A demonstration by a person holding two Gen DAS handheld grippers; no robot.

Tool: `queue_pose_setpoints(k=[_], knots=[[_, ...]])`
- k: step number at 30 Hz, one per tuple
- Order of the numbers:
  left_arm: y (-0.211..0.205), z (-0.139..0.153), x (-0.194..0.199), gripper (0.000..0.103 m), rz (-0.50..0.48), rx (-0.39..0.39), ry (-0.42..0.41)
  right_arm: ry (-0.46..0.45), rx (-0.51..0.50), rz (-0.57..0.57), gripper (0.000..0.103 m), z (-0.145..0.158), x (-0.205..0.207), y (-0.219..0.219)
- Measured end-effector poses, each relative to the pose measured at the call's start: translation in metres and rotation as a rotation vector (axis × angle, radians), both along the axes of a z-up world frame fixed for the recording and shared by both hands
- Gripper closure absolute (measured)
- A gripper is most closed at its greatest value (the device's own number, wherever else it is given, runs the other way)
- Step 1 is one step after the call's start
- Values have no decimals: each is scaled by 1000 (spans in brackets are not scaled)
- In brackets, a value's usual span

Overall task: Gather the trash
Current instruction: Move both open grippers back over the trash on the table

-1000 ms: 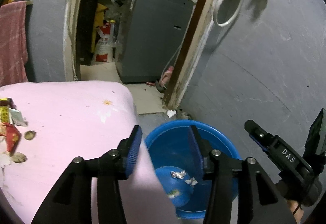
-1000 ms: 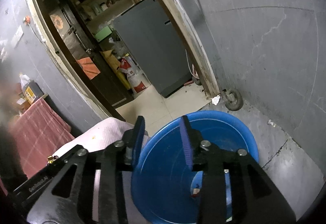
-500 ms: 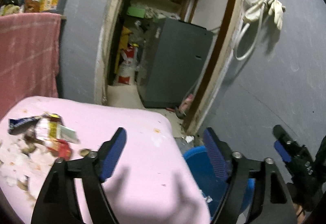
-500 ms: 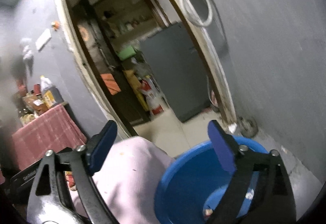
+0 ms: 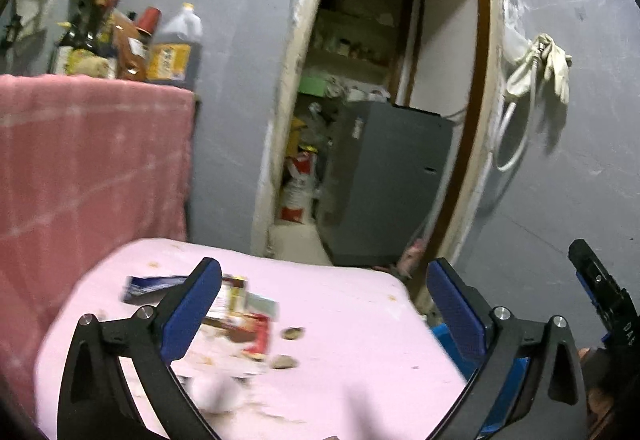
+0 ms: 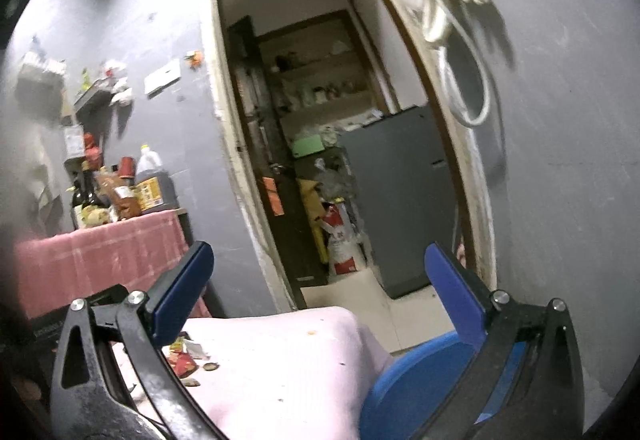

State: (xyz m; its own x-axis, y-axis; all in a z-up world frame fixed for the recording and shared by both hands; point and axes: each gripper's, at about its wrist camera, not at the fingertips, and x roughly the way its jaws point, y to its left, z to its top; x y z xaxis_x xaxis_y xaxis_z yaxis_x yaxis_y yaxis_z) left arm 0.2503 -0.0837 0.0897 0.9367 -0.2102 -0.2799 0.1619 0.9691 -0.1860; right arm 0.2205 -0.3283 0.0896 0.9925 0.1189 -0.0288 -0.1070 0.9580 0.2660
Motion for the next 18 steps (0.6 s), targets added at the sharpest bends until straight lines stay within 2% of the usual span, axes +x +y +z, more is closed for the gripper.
queue_pose_setpoints(k=[7,18], knots=[[47,-3,-17,2,97,27,-39,-13,-72,103,0,6,2,53],[108,-26,-27,2,193,65,-28,31,-180,222,0,-5,22,120]])
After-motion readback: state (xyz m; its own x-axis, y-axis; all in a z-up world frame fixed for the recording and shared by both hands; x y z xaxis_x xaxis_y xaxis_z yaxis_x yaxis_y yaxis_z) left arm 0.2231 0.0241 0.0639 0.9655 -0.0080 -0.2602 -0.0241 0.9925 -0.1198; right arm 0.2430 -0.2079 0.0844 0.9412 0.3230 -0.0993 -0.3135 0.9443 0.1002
